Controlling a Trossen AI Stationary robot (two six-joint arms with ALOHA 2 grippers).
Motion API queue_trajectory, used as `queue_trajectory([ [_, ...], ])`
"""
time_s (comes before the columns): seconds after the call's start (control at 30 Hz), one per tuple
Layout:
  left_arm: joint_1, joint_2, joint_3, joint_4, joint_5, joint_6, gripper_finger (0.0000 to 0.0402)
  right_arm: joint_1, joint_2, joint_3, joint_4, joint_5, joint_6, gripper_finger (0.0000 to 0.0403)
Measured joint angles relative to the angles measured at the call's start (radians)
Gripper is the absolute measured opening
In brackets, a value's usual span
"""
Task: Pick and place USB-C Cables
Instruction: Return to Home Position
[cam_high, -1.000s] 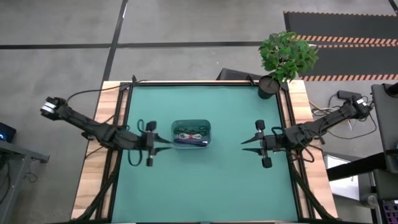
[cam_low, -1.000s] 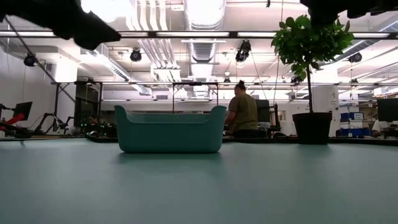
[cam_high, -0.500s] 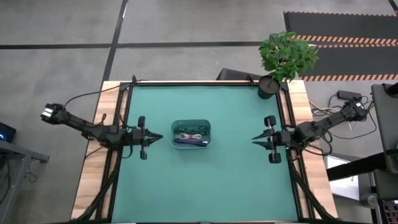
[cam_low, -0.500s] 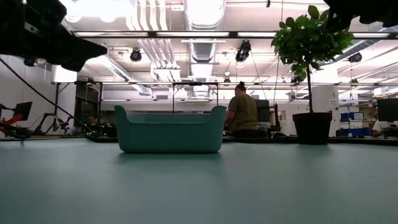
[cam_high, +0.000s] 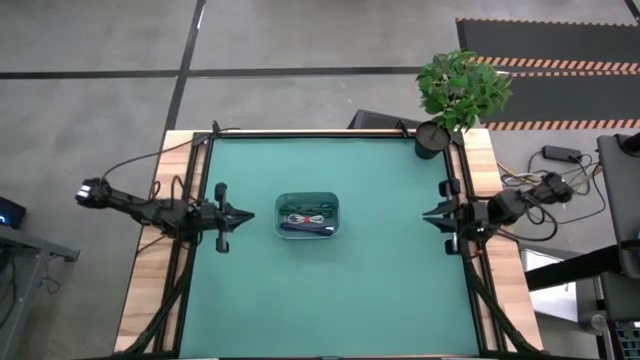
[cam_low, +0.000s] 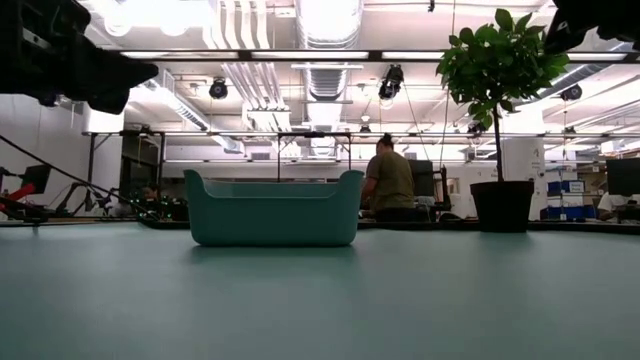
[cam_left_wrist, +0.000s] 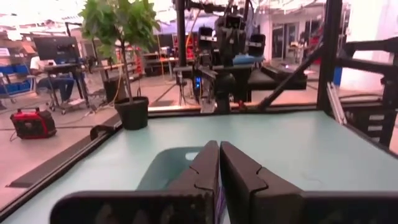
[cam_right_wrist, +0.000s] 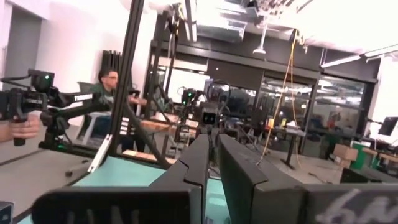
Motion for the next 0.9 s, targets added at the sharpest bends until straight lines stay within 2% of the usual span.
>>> queue_trajectory([
  [0.1, 0.000, -0.033, -0.004, -0.051, 0.000, -0.002, 0.0001, 0.000, -0.042, -0.036, 0.006, 0.001, -0.015, 0.0027],
  [0.3, 0.000, -0.072, -0.018, -0.046, 0.001, -0.020, 0.0001, 0.000, -0.110, -0.119, 0.024, 0.002, -0.017, 0.0027],
  [0.9, 0.000, -0.079, -0.027, -0.072, -0.002, -0.026, 0.0001, 0.000, -0.111, -0.101, 0.029, 0.004, -0.098, 0.0027],
])
